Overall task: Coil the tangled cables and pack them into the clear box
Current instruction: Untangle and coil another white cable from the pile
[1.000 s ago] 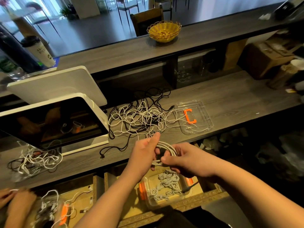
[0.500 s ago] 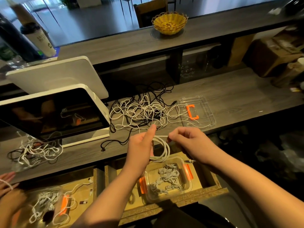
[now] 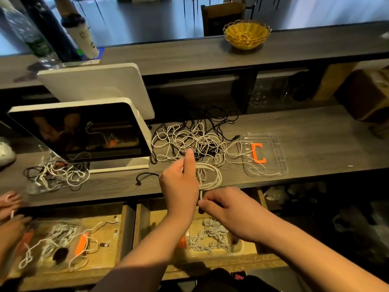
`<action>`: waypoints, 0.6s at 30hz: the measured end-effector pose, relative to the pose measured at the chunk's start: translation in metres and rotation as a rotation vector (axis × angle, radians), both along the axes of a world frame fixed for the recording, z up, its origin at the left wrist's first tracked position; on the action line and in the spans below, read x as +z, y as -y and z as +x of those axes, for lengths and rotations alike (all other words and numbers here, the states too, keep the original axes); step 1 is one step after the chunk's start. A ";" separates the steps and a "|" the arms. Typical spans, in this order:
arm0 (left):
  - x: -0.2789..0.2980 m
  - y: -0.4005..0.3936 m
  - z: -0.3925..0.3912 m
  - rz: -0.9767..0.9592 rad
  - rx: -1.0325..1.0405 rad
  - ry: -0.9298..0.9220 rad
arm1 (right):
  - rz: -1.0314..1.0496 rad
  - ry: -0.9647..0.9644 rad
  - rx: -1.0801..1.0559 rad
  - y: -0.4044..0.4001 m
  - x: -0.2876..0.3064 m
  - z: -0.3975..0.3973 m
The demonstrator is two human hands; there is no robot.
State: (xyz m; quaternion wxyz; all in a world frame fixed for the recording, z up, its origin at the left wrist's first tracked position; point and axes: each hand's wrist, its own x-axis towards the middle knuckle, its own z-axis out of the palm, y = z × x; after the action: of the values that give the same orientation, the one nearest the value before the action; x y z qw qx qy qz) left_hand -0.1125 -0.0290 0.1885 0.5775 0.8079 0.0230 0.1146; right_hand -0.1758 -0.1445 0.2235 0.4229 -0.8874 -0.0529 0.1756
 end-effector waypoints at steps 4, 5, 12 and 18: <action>-0.003 -0.009 0.004 0.271 -0.049 0.139 | 0.042 0.042 0.011 0.005 0.008 0.002; -0.005 -0.010 0.004 0.334 -0.071 0.137 | 0.055 0.048 -0.002 0.008 0.010 0.002; -0.006 0.010 -0.006 0.283 -0.343 -0.171 | -0.003 0.216 -0.006 0.044 0.008 0.018; 0.008 0.035 -0.014 0.167 -0.460 -0.422 | 0.064 0.262 -0.098 0.079 -0.011 0.021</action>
State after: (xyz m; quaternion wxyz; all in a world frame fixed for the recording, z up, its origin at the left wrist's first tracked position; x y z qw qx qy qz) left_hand -0.1269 -0.0642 0.1967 0.5026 0.8424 -0.0503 -0.1876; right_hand -0.1551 -0.2236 0.2122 0.4487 -0.8902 -0.0699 0.0358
